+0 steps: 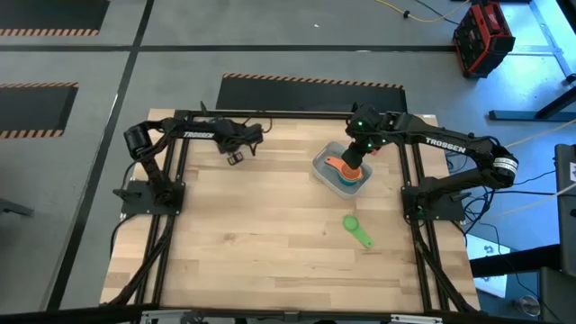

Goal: Nest measuring cups in basket
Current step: Stack the blue measuring cup on top of the orange measuring cup in the bin, then stack the red measuring cup on top of the blue measuring cup in the bin

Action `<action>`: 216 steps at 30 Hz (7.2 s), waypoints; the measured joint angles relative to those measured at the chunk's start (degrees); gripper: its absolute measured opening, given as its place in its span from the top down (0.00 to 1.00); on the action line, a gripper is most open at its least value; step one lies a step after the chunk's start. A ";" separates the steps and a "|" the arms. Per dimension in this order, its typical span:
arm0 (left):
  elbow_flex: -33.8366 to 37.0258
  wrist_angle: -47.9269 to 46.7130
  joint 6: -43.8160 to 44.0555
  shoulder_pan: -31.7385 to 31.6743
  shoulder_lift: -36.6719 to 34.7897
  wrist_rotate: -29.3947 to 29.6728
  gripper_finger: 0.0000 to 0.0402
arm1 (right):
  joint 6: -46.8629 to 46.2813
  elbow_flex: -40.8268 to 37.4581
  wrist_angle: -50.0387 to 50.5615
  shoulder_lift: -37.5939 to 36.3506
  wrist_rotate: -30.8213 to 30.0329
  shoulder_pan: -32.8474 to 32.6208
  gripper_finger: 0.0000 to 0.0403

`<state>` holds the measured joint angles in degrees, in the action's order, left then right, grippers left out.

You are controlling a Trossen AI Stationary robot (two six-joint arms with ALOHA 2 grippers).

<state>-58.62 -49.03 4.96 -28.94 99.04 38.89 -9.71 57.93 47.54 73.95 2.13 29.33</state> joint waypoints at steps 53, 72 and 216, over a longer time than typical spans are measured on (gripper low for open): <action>-43.33 3.25 9.71 20.36 5.60 -39.62 1.00 | 18.11 0.00 3.09 -18.58 -0.33 3.90 0.82; -43.35 25.52 11.90 15.02 15.87 -73.71 1.00 | 19.11 0.02 5.07 -22.51 -1.02 4.31 0.82; -43.33 9.94 -20.60 12.09 10.49 -60.49 0.67 | 32.71 0.02 -3.55 0.32 -11.13 26.01 0.82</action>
<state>-101.95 -39.10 -15.64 -16.85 109.54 -21.60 23.00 57.95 43.99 74.28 -8.99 55.34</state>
